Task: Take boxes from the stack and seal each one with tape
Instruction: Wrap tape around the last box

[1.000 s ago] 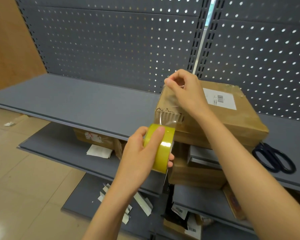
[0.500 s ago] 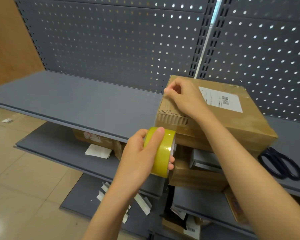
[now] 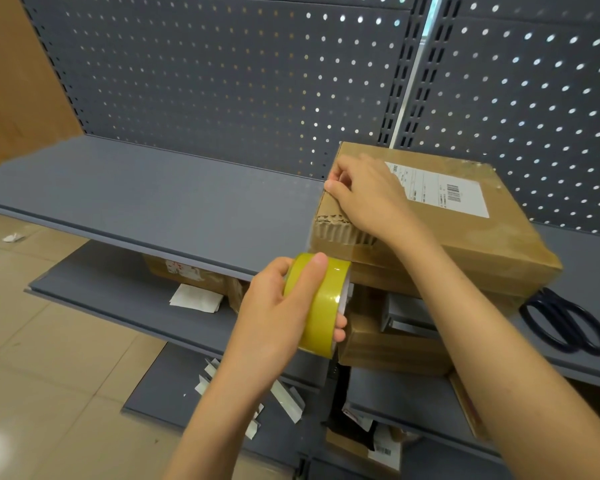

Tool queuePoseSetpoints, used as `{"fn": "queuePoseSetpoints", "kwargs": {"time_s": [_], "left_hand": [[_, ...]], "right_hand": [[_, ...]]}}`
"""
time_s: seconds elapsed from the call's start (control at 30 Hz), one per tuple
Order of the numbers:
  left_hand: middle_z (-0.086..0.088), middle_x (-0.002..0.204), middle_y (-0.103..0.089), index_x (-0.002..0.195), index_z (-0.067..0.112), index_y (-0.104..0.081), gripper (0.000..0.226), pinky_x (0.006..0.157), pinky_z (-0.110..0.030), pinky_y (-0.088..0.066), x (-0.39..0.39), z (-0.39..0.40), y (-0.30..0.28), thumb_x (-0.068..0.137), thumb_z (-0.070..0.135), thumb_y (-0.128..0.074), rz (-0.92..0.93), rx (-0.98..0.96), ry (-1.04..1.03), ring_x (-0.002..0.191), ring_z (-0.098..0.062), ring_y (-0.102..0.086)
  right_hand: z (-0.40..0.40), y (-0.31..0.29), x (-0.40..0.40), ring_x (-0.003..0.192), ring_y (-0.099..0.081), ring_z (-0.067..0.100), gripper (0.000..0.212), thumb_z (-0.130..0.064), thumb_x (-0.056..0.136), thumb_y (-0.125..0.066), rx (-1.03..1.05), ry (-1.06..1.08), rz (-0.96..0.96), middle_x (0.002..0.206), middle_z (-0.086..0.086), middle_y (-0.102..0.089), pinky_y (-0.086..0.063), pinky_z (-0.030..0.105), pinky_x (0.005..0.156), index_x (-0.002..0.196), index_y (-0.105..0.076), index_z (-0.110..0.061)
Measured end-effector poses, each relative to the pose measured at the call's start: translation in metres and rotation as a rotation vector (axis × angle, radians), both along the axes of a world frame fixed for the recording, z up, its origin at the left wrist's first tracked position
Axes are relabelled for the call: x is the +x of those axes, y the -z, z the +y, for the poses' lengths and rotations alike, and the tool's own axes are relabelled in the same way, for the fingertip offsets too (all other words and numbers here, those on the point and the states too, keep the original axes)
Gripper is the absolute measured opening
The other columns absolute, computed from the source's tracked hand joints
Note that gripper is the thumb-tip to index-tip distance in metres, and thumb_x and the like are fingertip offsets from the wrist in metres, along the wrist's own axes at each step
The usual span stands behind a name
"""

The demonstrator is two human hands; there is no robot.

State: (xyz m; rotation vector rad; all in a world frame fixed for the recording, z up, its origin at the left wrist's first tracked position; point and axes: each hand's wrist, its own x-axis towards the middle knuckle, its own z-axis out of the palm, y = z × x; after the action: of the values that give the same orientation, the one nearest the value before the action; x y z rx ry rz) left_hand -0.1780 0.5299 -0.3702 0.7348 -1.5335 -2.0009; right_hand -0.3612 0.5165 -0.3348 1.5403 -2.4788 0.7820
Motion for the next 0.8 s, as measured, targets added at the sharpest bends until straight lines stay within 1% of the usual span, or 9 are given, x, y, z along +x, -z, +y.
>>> {"fn": "queuePoseSetpoints", "kwargs": {"time_s": [0.1, 0.2, 0.27, 0.33, 0.4, 0.5, 0.57, 0.63, 0.8], "left_hand": [[-0.011, 0.055, -0.061, 0.098, 0.007, -0.052, 0.029, 0.053, -0.032, -0.05, 0.0, 0.0, 0.001, 0.09, 0.035, -0.055, -0.001, -0.004, 0.002, 0.048, -0.022, -0.059], [-0.011, 0.057, -0.062, 0.099, 0.006, -0.052, 0.03, 0.054, -0.033, -0.05, 0.0, 0.0, 0.002, 0.091, 0.035, -0.055, -0.003, -0.008, -0.003, 0.048, -0.023, -0.059], [-0.011, 0.057, -0.062, 0.099, 0.006, -0.053, 0.03, 0.053, -0.032, -0.05, -0.001, 0.0, 0.003, 0.091, 0.034, -0.055, -0.004, -0.01, -0.006, 0.048, -0.023, -0.06], [-0.011, 0.057, -0.063, 0.097, 0.007, -0.053, 0.028, 0.053, -0.033, -0.05, -0.001, 0.0, 0.003, 0.091, 0.034, -0.055, -0.01, -0.014, -0.01, 0.048, -0.023, -0.06], [-0.012, 0.058, -0.064, 0.096, 0.009, -0.052, 0.025, 0.055, -0.034, -0.05, -0.002, 0.0, 0.004, 0.092, 0.034, -0.054, -0.018, -0.024, -0.003, 0.049, -0.025, -0.061], [-0.013, 0.059, -0.065, 0.096, 0.01, -0.051, 0.023, 0.056, -0.034, -0.051, -0.003, 0.0, 0.005, 0.094, 0.033, -0.053, -0.023, -0.031, 0.002, 0.049, -0.026, -0.061], [-0.014, 0.06, -0.066, 0.096, 0.009, -0.052, 0.024, 0.058, -0.036, -0.052, -0.004, 0.001, 0.005, 0.094, 0.032, -0.052, -0.025, -0.028, 0.0, 0.049, -0.026, -0.062], [-0.015, 0.061, -0.066, 0.096, 0.008, -0.052, 0.024, 0.06, -0.037, -0.053, -0.004, 0.002, 0.006, 0.094, 0.032, -0.052, -0.031, -0.034, -0.006, 0.05, -0.026, -0.063], [-0.008, 0.06, -0.069, 0.093, 0.013, -0.056, 0.023, 0.067, -0.042, -0.057, 0.0, 0.003, 0.009, 0.094, 0.036, -0.051, -0.081, -0.166, -0.046, 0.057, -0.023, -0.069]], "right_hand": [[0.001, -0.001, 0.001, 0.108, -0.043, 0.023, 0.012, -0.029, 0.099, -0.046, 0.03, 0.017, 0.031, 0.104, 0.001, -0.053, -0.033, 0.035, 0.081, 0.103, -0.055, -0.021], [0.002, -0.001, 0.001, 0.114, -0.042, 0.023, 0.026, -0.03, 0.098, -0.047, 0.049, 0.023, -0.024, 0.116, 0.001, -0.053, -0.036, 0.04, 0.092, 0.124, -0.049, -0.025], [0.001, -0.002, 0.001, 0.115, -0.043, 0.023, 0.028, -0.028, 0.099, -0.045, 0.032, 0.032, -0.077, 0.119, 0.001, -0.053, -0.036, 0.041, 0.095, 0.126, -0.047, -0.02], [0.004, -0.007, 0.003, 0.116, -0.046, 0.021, 0.026, -0.025, 0.101, -0.039, -0.065, 0.032, -0.166, 0.122, 0.002, -0.053, -0.037, 0.035, 0.094, 0.123, -0.05, -0.015], [0.013, -0.013, 0.01, 0.119, -0.046, 0.018, 0.033, -0.024, 0.104, -0.032, -0.114, -0.003, -0.199, 0.128, 0.003, -0.053, -0.033, 0.026, 0.093, 0.125, -0.052, -0.01], [0.026, -0.017, 0.031, 0.13, -0.038, 0.02, 0.046, -0.031, 0.105, -0.025, 0.088, -0.119, -0.075, 0.14, 0.009, -0.046, -0.026, 0.027, 0.1, 0.137, -0.044, -0.003], [0.025, -0.012, 0.041, 0.144, -0.02, 0.018, 0.056, -0.039, 0.104, -0.021, 0.271, -0.16, 0.0, 0.155, 0.008, -0.028, -0.016, 0.026, 0.109, 0.149, -0.026, -0.005], [0.02, -0.003, 0.042, 0.147, -0.008, 0.018, 0.062, -0.044, 0.103, -0.017, 0.385, -0.135, 0.079, 0.16, 0.008, -0.013, -0.009, 0.028, 0.114, 0.152, -0.014, -0.006], [0.016, 0.007, 0.039, 0.148, -0.005, 0.017, 0.066, -0.049, 0.102, -0.015, 0.405, -0.065, 0.163, 0.161, 0.009, -0.004, -0.007, 0.028, 0.116, 0.152, -0.007, -0.006]]}}
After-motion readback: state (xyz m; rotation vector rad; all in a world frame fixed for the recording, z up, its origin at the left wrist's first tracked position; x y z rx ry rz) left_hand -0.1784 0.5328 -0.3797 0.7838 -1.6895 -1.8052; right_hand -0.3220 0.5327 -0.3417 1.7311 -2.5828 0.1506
